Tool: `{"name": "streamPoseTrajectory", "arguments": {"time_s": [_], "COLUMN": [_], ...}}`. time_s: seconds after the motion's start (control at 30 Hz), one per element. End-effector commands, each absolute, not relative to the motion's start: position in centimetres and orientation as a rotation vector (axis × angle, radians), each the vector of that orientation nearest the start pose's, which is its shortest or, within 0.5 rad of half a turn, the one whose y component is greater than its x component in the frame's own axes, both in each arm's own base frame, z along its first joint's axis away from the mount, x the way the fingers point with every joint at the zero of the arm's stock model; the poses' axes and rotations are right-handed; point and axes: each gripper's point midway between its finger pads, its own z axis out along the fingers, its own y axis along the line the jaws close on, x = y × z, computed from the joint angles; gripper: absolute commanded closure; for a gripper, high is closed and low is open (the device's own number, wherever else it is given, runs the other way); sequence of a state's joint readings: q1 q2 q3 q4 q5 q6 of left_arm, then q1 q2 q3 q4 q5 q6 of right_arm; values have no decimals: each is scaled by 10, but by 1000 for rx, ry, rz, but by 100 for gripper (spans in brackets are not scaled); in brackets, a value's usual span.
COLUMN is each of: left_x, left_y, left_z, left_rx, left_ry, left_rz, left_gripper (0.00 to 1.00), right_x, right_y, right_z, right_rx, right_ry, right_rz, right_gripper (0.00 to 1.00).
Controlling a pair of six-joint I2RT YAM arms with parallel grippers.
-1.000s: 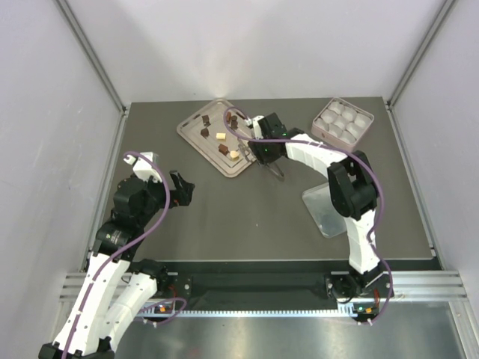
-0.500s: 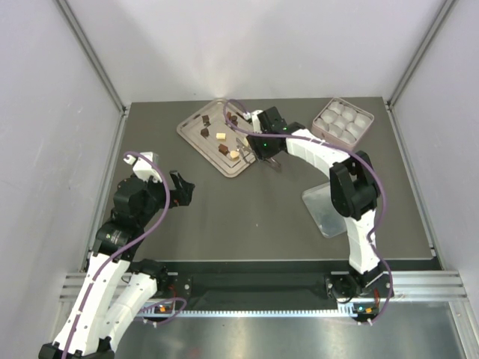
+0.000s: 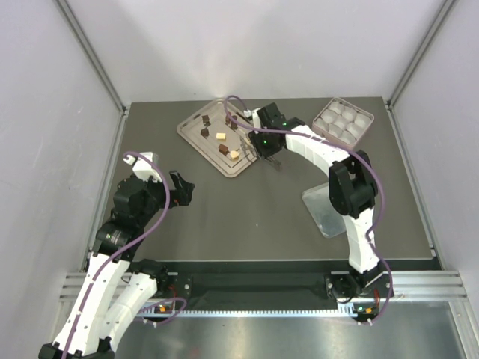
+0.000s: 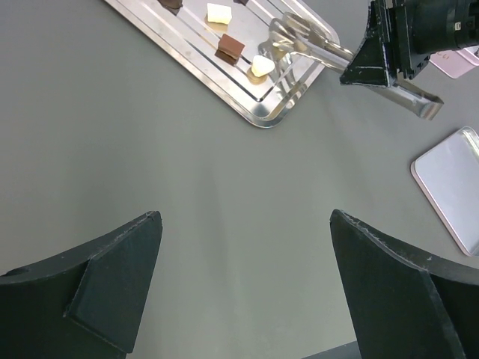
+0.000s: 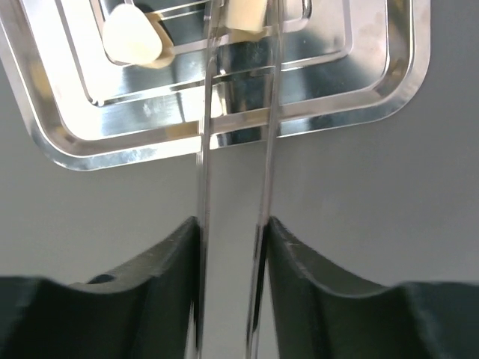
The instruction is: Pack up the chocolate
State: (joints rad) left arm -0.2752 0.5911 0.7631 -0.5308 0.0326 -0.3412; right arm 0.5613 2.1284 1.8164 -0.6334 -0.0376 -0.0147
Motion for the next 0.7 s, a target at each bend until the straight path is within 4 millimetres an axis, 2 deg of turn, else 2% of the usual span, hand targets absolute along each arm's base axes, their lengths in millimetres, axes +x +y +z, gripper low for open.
{"name": "streamPoseTrajectory", "arguments": {"time_s": [0.0,0.17,0.37,0.43,0.47,0.53,0.57,0.63,0.67], "left_x": [241,241,242,242,242,242,242,242,242], "left_y": [-86,-87,-87,-87,-87,-87,-87,-88,-88], "left_z": [257,256,255,254,254,253,254,253,253], "left_rx": [-38,-37,-38,-36,-36,-37,-35,-36,-33], "left_ry": [1878,1882,1885,1887,1889,1892,1890,1893,1895], "left_rz": [-441,-442,-440,-442,-442,-442,-443,-443,-445], "left_gripper": [1,1,1,1,1,1,1,1,1], "right_x": [452,454,459,465,470,475,481,486,492], "right_y": [283,281,275,266,255,241,222,201,177], "right_z": [113,131,170,191,205,220,233,247,259], "right_rx": [-697,-637,-590,-547,-513,-458,-406,-330,-262], "right_ry": [2397,2379,2308,2275,2251,2229,2211,2196,2177], "right_rz": [293,317,337,338,334,329,313,302,275], "right_gripper": [62,66,69,70,70,70,71,70,70]}}
